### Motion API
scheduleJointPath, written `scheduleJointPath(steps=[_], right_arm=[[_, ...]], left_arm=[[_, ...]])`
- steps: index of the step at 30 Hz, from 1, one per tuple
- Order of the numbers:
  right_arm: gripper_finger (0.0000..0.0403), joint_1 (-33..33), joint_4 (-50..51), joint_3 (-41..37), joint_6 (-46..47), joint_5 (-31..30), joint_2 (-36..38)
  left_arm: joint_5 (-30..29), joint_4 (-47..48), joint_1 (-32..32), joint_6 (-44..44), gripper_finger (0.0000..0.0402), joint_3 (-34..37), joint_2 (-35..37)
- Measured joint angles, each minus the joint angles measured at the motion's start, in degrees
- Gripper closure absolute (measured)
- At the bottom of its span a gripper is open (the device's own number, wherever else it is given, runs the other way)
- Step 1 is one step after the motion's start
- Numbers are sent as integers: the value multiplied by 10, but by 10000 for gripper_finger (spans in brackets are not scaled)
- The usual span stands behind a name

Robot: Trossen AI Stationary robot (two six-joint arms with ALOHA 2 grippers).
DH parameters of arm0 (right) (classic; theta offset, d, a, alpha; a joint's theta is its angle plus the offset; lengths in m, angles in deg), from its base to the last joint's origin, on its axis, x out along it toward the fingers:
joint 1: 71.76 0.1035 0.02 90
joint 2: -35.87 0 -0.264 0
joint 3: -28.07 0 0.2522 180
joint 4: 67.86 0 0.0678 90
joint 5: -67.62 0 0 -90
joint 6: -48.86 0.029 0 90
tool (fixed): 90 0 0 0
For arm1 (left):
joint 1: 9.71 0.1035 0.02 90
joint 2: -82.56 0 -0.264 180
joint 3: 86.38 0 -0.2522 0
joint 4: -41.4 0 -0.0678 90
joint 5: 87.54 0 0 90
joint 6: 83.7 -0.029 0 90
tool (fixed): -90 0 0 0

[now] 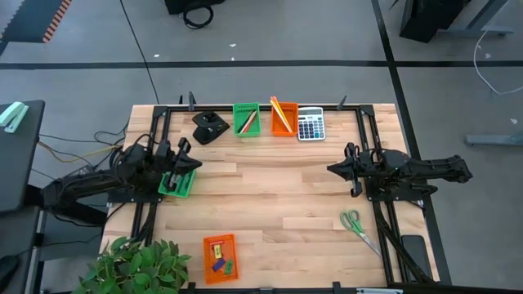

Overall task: Sort crayons/erasers/pens/pencils in bins
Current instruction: Return to Home Position

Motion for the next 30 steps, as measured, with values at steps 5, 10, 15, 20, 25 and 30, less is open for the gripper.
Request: scheduleJointPath(steps=[5,10,15,20,25,30], right_arm=[[397,0,6,0,15,0,0],[397,0,6,0,27,0,0],[397,0,6,0,56,0,0],[397,0,6,0,60,0,0],[397,0,6,0,60,0,0],[397,0,6,0,60,0,0]], left_arm=[[-19,11,-9,7,397,0,21],[-23,24,-28,9,392,0,48],[-68,72,-62,-32,397,0,57],[-69,101,-82,-54,390,0,56],[-83,106,-81,-81,393,0,57],[-87,157,-64,-111,391,-3,75]])
